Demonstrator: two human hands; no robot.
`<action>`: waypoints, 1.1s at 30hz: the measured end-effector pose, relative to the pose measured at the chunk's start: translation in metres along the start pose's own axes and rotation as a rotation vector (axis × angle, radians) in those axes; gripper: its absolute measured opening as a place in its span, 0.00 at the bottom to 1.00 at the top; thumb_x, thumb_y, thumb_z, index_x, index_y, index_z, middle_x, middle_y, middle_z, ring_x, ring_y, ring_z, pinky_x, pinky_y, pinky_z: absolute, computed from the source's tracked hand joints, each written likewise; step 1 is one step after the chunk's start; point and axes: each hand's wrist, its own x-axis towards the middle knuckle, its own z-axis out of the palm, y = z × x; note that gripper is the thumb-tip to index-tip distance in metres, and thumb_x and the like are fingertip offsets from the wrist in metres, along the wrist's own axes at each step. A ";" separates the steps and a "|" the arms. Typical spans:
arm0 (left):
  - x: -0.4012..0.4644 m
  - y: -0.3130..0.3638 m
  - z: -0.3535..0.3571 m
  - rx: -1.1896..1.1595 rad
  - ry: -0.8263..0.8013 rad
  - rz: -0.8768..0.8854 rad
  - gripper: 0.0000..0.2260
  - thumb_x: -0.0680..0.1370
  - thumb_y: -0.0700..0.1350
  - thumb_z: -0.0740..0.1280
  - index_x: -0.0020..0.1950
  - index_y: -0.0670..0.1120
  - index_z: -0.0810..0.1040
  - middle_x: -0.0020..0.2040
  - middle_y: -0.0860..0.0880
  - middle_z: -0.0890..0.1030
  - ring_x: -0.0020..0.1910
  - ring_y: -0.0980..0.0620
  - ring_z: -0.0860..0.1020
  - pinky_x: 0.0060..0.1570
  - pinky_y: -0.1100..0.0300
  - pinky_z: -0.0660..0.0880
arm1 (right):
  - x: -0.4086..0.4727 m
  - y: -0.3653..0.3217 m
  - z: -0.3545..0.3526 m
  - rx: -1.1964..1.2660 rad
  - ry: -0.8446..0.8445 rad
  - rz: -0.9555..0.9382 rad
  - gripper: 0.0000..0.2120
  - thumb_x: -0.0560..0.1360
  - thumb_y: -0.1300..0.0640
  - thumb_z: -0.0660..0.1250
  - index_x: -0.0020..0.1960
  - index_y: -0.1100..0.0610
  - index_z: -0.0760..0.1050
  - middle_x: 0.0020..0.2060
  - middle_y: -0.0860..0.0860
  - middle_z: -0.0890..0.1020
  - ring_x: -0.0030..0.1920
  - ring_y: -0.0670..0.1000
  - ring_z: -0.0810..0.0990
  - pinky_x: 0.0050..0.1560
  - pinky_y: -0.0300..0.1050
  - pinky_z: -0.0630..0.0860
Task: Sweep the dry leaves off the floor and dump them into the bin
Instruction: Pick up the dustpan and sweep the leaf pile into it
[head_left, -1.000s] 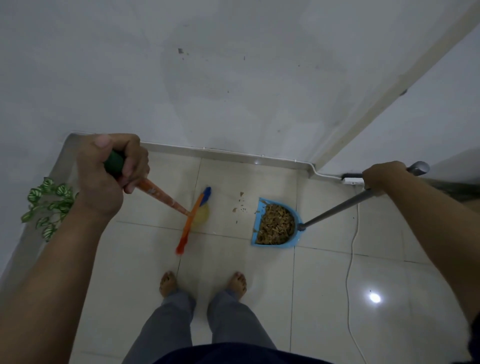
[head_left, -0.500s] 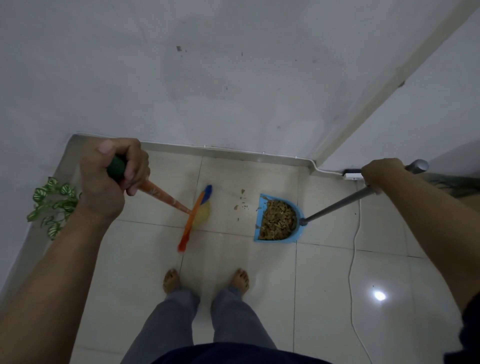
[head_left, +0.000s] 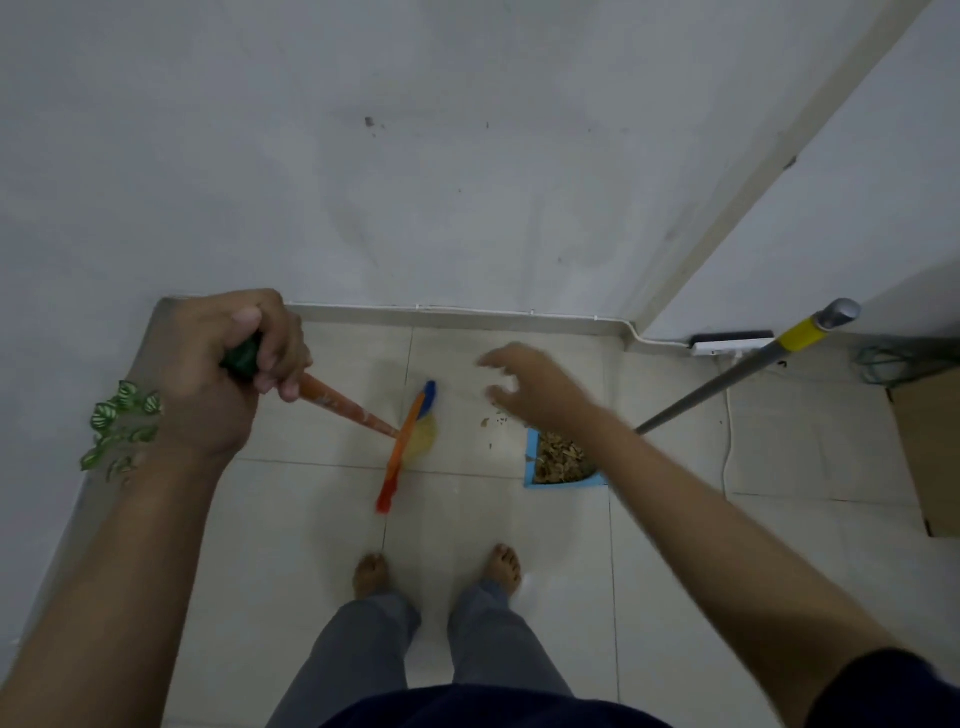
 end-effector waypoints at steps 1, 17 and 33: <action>-0.001 0.001 0.000 -0.011 -0.010 0.003 0.18 0.68 0.62 0.65 0.26 0.51 0.69 0.20 0.56 0.66 0.20 0.52 0.65 0.29 0.62 0.63 | 0.003 -0.025 0.020 0.106 0.007 -0.062 0.22 0.73 0.58 0.68 0.66 0.56 0.71 0.62 0.55 0.75 0.62 0.54 0.73 0.65 0.48 0.69; -0.033 0.054 -0.118 -0.031 0.289 0.114 0.20 0.73 0.42 0.47 0.24 0.54 0.66 0.18 0.57 0.63 0.19 0.54 0.62 0.29 0.58 0.60 | 0.080 -0.265 0.144 0.323 0.071 -0.180 0.23 0.75 0.57 0.64 0.24 0.57 0.61 0.27 0.58 0.73 0.30 0.57 0.73 0.30 0.44 0.64; -0.062 -0.018 -0.081 -0.180 0.124 0.072 0.12 0.69 0.47 0.54 0.25 0.51 0.66 0.21 0.57 0.65 0.18 0.54 0.59 0.23 0.60 0.53 | 0.065 -0.179 0.186 0.263 0.075 -0.092 0.26 0.73 0.63 0.64 0.23 0.50 0.55 0.20 0.46 0.62 0.24 0.48 0.62 0.31 0.43 0.60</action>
